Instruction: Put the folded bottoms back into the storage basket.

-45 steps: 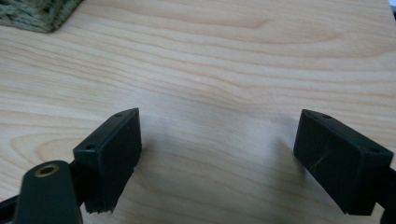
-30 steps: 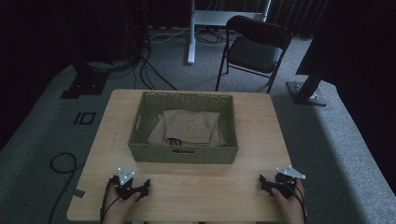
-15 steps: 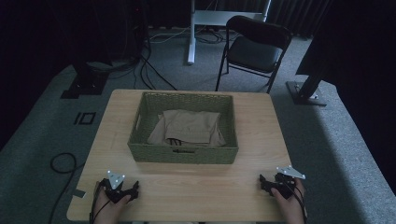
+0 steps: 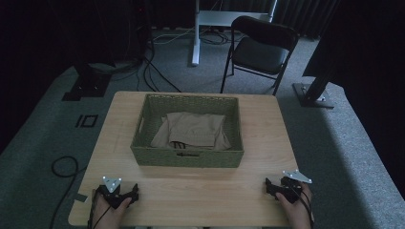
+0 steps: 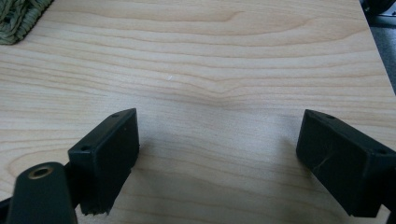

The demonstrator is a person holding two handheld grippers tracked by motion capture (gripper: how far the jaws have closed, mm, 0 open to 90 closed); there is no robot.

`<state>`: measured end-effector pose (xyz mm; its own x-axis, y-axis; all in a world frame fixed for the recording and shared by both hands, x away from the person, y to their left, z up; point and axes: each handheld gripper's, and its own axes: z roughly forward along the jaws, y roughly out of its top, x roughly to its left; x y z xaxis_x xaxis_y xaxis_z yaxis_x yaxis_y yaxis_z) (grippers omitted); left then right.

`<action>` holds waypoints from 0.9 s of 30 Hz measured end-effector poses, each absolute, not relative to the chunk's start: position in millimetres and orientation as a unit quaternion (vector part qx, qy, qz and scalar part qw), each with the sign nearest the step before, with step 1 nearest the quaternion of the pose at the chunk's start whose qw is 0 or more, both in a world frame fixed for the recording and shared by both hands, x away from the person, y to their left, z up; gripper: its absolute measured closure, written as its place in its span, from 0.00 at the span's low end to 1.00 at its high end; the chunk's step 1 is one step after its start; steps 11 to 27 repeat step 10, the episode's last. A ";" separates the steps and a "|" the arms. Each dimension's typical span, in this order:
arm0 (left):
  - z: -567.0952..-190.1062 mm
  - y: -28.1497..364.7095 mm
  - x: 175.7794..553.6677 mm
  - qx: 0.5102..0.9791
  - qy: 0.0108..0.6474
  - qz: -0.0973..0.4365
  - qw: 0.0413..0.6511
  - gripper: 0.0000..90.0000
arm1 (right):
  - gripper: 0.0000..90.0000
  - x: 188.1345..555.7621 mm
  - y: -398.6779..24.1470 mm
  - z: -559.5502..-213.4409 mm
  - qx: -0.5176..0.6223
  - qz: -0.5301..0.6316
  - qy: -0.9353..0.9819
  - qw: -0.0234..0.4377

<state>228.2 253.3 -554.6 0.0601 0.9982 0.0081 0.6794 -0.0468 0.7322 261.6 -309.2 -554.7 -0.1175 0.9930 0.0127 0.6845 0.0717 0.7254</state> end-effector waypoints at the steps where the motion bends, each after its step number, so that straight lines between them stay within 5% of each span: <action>1: -554.6 253.3 228.2 0.669 0.627 0.276 0.288 0.12 | 0.14 261.6 -309.2 -554.7 0.612 0.299 0.685 0.258; 6: -555.4 252.7 229.3 0.677 0.624 0.269 0.284 0.03 | 0.14 261.5 -308.9 -554.7 0.616 0.297 0.681 0.260; 27: -555.4 252.7 229.3 0.677 0.624 0.268 0.284 0.03 | 0.14 261.5 -308.9 -554.7 0.616 0.297 0.681 0.260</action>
